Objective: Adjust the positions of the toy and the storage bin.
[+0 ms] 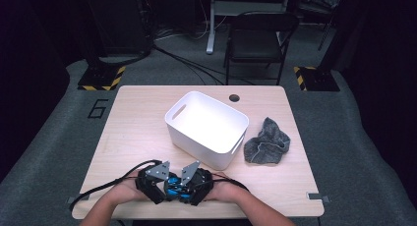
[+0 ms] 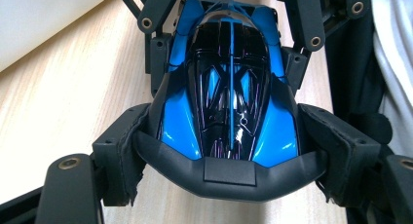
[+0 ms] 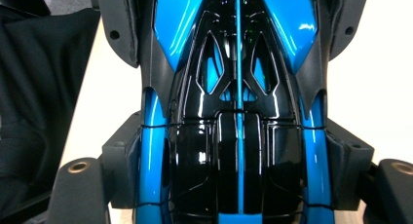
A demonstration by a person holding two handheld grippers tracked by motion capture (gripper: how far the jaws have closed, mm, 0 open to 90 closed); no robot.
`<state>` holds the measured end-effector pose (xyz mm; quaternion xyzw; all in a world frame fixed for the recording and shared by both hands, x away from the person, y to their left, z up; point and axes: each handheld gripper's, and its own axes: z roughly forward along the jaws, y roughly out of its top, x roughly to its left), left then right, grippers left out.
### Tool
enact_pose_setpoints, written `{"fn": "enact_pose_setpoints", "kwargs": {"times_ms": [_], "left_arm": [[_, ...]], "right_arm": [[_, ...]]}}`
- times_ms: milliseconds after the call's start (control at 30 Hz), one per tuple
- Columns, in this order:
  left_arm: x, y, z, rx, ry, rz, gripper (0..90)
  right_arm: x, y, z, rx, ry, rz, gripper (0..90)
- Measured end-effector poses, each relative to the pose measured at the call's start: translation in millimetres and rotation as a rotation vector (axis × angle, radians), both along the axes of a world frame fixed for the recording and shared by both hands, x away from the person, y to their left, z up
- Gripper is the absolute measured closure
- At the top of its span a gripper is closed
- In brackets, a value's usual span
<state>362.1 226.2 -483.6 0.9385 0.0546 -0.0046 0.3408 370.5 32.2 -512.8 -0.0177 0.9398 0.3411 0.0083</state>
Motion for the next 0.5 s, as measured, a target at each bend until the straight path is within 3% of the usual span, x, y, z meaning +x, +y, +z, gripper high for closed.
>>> {"fn": "enact_pose_setpoints", "kwargs": {"times_ms": [133,433,500], "left_arm": [[-1.1,0.0,0.4,-0.008,-0.002,0.007,23.5],[-1.8,6.0,7.9,-0.048,0.006,0.032,20.4],[-2.0,7.7,10.3,-0.045,0.000,0.035,20.4]], "right_arm": [[0.3,-0.8,2.2,-0.008,-0.004,0.014,26.1],[-2.4,-6.2,4.6,-0.024,0.012,-0.017,26.1],[-2.6,-7.1,6.6,-0.028,-0.001,-0.019,26.1]]}}
